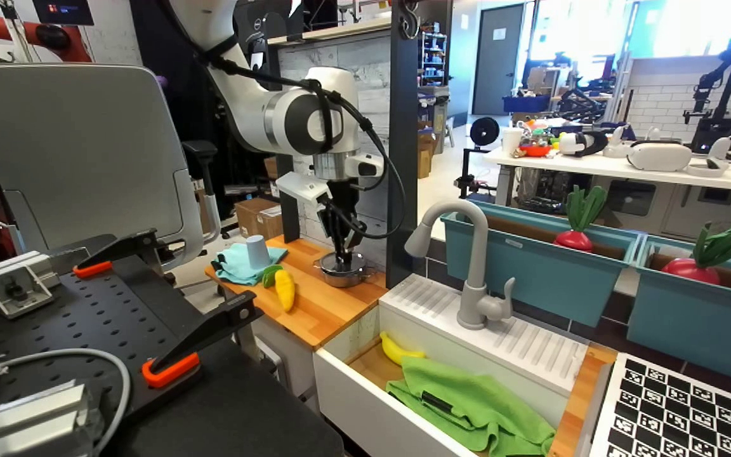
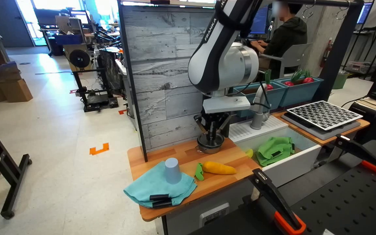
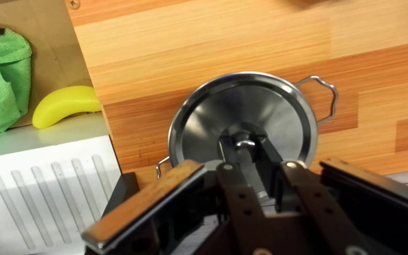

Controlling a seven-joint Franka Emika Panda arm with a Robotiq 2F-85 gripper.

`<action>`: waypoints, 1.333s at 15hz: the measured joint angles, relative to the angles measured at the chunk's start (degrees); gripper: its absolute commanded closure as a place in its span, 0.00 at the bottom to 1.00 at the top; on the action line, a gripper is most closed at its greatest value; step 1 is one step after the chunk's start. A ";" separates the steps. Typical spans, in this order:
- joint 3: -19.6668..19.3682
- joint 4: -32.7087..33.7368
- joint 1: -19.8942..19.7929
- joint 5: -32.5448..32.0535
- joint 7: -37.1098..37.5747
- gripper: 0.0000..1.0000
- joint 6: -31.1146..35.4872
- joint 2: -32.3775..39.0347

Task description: Put the lid over the silver pot

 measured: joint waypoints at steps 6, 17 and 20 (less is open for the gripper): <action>0.17 0.90 0.11 0.00 0.39 0.95 0.00 1.01; 0.25 1.18 0.11 0.07 1.04 0.00 0.00 1.21; 0.25 1.18 0.11 0.07 1.04 0.00 0.00 1.21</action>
